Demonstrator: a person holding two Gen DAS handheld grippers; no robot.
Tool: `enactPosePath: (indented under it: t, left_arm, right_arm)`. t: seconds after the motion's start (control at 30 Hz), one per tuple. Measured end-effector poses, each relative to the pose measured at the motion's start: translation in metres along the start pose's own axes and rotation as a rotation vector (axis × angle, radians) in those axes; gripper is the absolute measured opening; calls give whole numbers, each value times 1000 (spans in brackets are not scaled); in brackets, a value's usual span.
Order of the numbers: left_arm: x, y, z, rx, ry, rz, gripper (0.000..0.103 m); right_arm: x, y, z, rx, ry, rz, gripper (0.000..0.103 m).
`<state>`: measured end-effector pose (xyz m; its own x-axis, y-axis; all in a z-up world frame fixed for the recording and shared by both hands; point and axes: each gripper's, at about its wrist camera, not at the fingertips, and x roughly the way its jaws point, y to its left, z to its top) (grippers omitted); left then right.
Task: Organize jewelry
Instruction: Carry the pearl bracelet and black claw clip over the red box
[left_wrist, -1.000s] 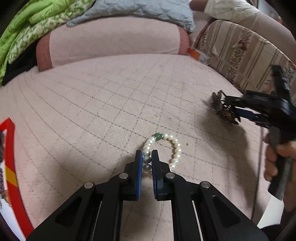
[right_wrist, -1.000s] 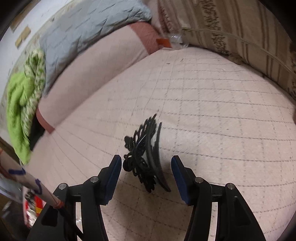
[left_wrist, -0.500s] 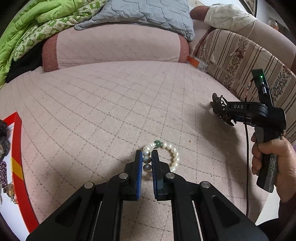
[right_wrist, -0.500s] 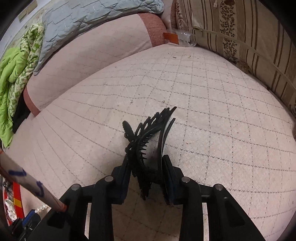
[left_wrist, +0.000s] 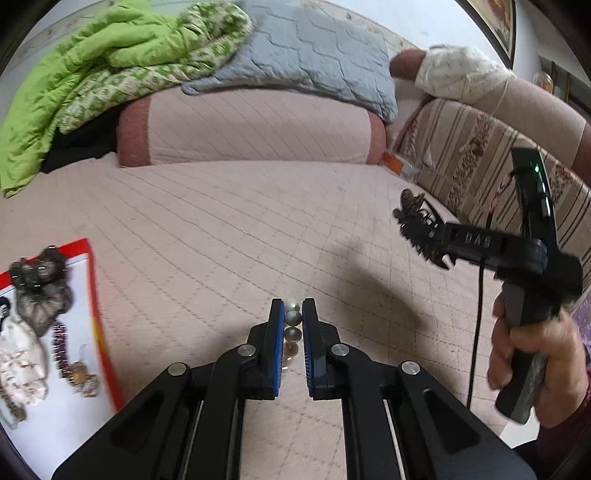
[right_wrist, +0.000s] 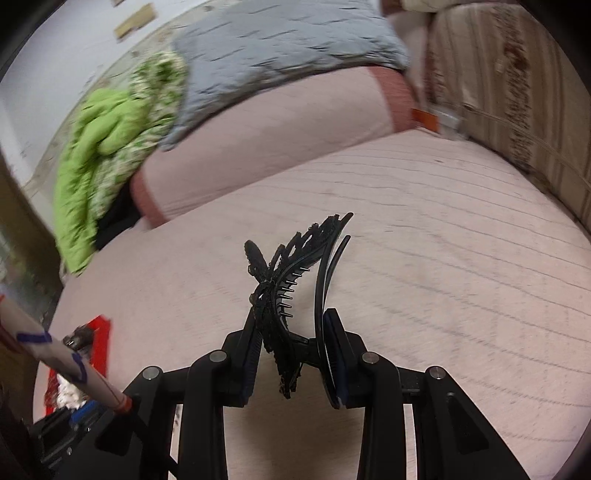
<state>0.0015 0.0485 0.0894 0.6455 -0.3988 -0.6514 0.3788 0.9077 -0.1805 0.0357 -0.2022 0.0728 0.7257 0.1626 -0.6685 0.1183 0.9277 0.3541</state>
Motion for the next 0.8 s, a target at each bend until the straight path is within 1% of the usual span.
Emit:
enactPosePath:
  t: [0.13, 0.27, 0.43, 0.53, 0.63, 0.73, 0.8]
  left_arm:
    - [-28, 14, 0, -34, -42, 23, 9]
    - [-65, 37, -3, -68, -87, 59, 9]
    - [-104, 71, -18, -111, -113, 133, 9]
    - [-126, 99, -36, -148, -109, 194, 9]
    - [-141, 124, -52, -190, -94, 243, 9]
    - [-155, 148, -69, -233, -86, 288, 9]
    - [-161, 158, -76, -248, -83, 304, 9]
  right_arm:
    - [-4, 35, -10, -50, -12, 61, 36]
    - [-10, 73, -24, -86, -20, 148, 36]
    - [-20, 125, -49, -140, -17, 275, 36]
    - [-23, 163, -71, -175, 14, 365, 36]
    - [-22, 199, -92, -236, 50, 427, 36]
    - [-20, 228, -113, -287, 88, 478, 36]
    - [-16, 248, -126, -321, 114, 503, 36]
